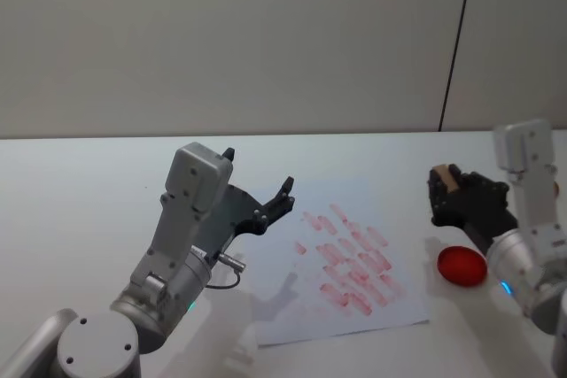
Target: Use the one hand to pick up the stamp and affix it onto the A4 paper.
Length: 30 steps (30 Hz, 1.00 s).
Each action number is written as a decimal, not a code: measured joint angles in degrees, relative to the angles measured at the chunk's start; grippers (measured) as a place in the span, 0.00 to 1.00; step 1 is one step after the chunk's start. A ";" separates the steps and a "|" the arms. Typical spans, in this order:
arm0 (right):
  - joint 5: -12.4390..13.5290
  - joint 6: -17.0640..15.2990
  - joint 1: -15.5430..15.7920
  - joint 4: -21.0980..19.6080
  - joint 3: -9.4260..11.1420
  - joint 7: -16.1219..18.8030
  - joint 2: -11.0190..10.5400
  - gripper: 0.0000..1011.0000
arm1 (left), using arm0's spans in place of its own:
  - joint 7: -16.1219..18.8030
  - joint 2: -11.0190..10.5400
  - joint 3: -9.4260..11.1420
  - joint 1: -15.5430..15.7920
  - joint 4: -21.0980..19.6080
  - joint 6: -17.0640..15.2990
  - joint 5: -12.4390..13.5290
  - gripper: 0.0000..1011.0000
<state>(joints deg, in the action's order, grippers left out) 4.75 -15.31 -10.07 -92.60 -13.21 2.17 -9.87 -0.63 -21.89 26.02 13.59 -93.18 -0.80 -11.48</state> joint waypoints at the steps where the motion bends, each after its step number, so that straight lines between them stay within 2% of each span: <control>1: -0.36 0.00 -0.81 1.21 -0.14 0.35 0.41 0.21 | 0.01 0.00 0.00 0.00 0.00 0.00 0.00 0.98; 4: -1.00 0.07 -2.20 3.40 -0.33 0.89 1.09 0.21 | 0.01 0.00 0.00 0.00 0.00 0.00 0.00 0.98; 10: -2.48 1.13 -6.52 10.65 -0.81 2.73 3.04 0.21 | 0.01 0.00 0.00 0.00 0.00 0.00 0.00 0.98; 12: -2.98 1.89 -8.69 14.35 -1.07 3.86 3.97 0.21 | 0.01 0.00 0.00 0.00 0.00 0.00 0.00 0.98; 13: -2.98 1.89 -8.69 14.35 -1.07 3.86 3.97 0.21 | 0.01 0.00 0.00 0.00 0.00 0.00 0.00 0.98; 23: -3.86 5.08 -15.20 25.50 -2.29 7.98 7.01 0.21 | 0.01 0.00 0.00 0.00 0.00 0.00 0.00 0.98; 30: -4.76 6.31 -19.25 32.40 -3.17 9.30 8.98 0.21 | 0.01 0.00 0.00 0.00 0.00 0.00 0.00 0.98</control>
<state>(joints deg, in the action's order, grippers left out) -0.01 -9.00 -29.33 -60.20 -16.38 11.47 -0.88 -0.62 -21.89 26.03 13.59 -93.18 -0.80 -11.48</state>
